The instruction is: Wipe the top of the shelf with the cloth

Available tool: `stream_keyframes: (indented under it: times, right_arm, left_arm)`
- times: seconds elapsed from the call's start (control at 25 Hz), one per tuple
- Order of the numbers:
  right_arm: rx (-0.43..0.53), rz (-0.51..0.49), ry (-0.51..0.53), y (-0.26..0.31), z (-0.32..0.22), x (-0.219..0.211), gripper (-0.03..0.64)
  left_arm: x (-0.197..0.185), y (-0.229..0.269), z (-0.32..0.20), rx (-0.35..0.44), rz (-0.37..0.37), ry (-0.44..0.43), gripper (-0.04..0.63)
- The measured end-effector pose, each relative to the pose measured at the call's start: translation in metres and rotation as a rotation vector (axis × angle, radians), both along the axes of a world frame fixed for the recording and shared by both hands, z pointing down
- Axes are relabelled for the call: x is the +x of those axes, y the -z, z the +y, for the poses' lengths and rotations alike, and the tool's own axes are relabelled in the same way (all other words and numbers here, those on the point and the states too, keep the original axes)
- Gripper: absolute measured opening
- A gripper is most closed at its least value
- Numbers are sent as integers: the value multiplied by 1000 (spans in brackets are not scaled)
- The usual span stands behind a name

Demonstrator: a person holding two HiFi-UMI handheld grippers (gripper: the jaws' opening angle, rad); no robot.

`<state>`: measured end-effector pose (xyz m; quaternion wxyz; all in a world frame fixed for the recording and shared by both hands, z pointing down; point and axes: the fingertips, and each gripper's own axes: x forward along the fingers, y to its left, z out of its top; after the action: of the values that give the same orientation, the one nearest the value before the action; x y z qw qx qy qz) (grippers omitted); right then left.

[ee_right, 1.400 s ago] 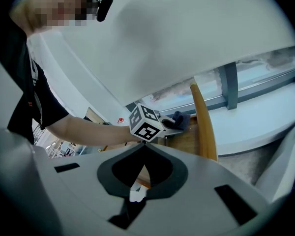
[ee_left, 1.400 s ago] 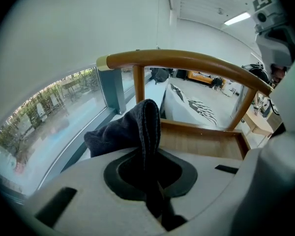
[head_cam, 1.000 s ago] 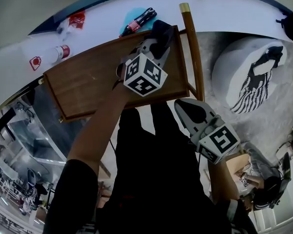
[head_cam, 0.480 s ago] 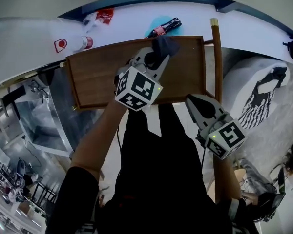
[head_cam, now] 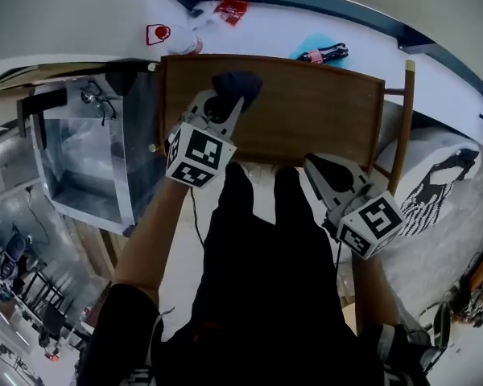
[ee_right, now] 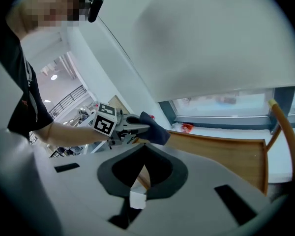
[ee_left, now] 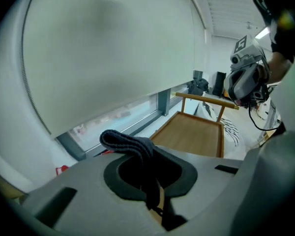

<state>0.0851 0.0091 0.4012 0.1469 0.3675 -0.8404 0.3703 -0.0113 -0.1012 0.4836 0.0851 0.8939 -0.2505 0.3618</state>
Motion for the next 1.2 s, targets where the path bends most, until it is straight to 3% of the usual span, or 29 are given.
stream_keyframes:
  times: [0.28, 0.6, 0.84, 1.2]
  right_arm:
    - [-13, 6, 99, -6, -5, -72, 5]
    - [-44, 11, 182, -15, -8, -129, 5]
    - [-73, 38, 204, -26, -9, -140, 5]
    - [-120, 57, 173, -40, -3, -126, 5]
  left_arm:
    - [-120, -10, -4, 2, -74, 142, 35]
    - [-190, -25, -5, 63, -231, 205, 35]
    - [-201, -61, 0, 68, -335, 169, 35]
    - [-165, -118, 9, -28, -331, 80, 35]
